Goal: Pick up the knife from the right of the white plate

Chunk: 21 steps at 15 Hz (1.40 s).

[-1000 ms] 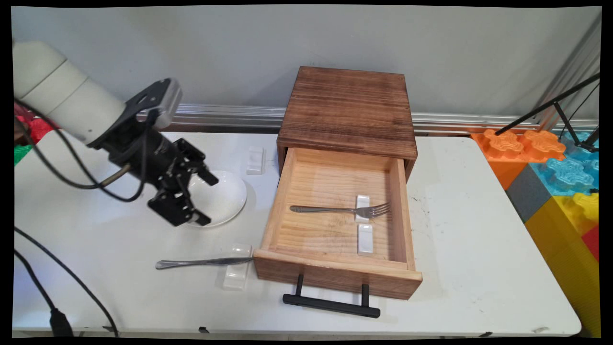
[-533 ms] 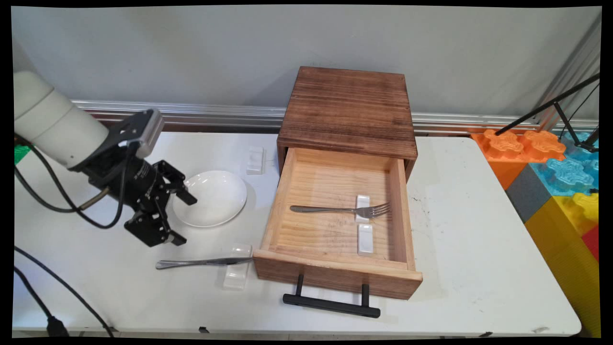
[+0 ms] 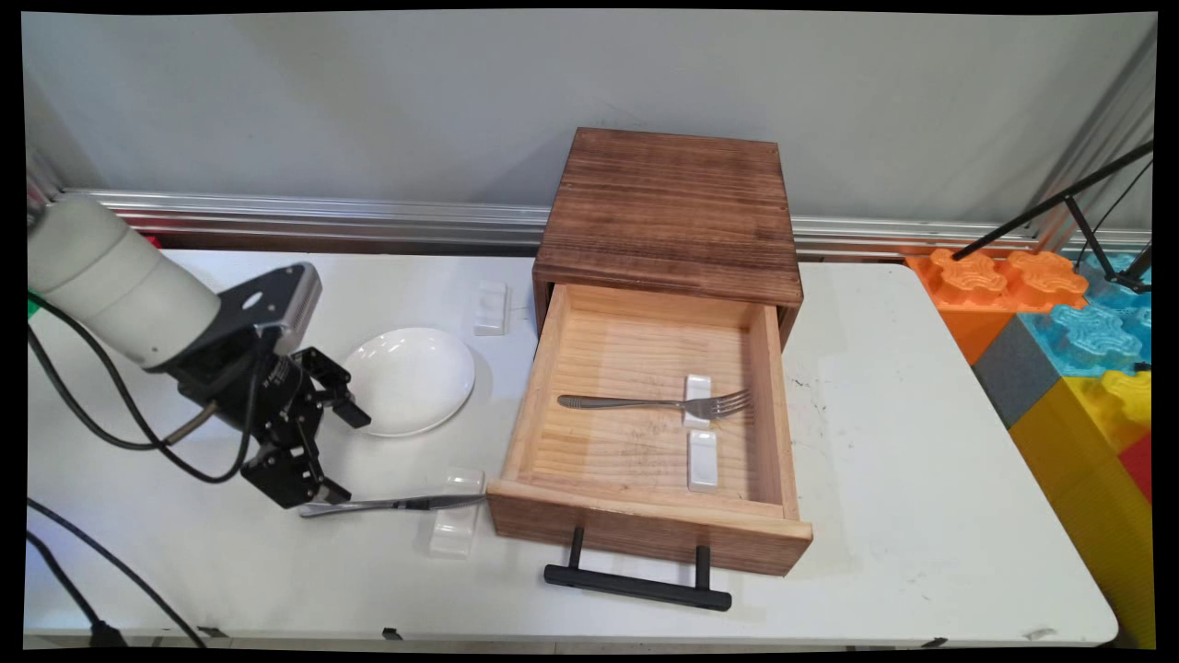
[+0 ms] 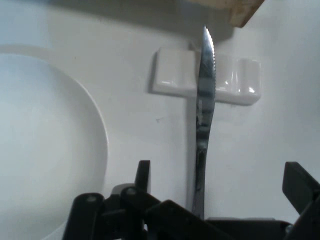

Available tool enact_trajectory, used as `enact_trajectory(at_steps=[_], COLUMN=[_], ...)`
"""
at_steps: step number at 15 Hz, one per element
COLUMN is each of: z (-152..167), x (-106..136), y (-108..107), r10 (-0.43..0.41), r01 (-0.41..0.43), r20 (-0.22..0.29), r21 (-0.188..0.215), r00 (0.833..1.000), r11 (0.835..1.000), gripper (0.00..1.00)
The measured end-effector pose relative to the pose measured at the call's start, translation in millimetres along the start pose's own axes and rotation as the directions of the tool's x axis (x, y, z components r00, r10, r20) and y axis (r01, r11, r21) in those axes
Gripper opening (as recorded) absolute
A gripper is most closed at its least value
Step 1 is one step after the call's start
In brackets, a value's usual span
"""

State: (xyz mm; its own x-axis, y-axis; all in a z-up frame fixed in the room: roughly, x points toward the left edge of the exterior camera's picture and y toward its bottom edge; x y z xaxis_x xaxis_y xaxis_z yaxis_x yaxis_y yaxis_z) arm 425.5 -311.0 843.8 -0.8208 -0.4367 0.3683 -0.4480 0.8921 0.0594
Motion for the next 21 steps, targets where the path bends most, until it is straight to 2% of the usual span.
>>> enact_trajectory(at_steps=[10,21], z=[42.0,65.8], x=[-1.9,-1.7], y=[0.5,-5.2], r10=[-0.015,-0.009], r01=[0.016,0.010], r20=[0.043,0.052], r21=[-0.013,-0.015], r00=[0.999,0.999], r11=[1.000,1.000], gripper=[1.00,1.00])
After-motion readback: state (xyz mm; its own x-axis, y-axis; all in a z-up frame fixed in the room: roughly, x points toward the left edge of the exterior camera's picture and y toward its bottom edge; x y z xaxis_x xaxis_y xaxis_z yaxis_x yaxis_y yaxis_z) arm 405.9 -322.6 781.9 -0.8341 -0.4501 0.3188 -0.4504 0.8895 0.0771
